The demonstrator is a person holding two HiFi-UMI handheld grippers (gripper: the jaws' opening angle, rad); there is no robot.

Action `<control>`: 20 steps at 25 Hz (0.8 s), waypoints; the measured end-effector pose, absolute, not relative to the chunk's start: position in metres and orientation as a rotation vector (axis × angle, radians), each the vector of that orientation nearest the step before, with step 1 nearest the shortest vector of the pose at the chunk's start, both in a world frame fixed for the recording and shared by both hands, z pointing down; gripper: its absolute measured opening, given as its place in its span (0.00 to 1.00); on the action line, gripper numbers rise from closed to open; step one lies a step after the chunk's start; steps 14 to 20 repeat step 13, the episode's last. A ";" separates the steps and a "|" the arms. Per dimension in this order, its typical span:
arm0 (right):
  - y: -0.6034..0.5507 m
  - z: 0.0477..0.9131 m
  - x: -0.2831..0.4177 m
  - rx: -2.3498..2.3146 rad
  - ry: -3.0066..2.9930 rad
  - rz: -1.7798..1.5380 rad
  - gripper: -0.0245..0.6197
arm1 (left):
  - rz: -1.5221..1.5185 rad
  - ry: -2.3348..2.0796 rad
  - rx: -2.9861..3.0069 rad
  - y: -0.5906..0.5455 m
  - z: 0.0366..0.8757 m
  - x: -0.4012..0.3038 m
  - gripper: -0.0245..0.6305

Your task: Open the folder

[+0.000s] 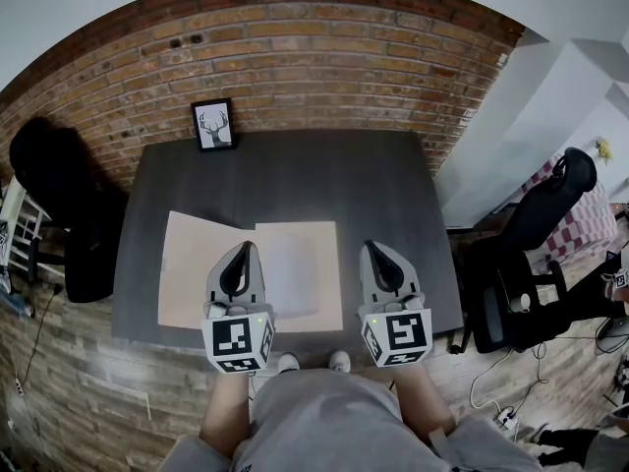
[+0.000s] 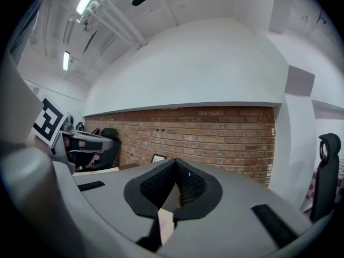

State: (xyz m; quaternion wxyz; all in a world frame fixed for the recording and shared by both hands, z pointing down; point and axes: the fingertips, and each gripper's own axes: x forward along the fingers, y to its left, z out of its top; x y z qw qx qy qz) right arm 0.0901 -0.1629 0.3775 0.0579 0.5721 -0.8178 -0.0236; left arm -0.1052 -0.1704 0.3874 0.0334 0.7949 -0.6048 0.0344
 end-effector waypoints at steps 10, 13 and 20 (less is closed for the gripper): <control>-0.168 0.381 0.087 1.719 -2.479 -0.073 0.04 | 0.105 -1.872 2.434 -0.174 0.389 -0.107 0.04; -0.169 0.382 0.086 1.718 -2.479 -0.071 0.04 | 0.103 -1.871 2.433 -0.175 0.389 -0.108 0.04; -0.169 0.382 0.086 1.718 -2.479 -0.071 0.04 | 0.103 -1.871 2.433 -0.175 0.389 -0.108 0.04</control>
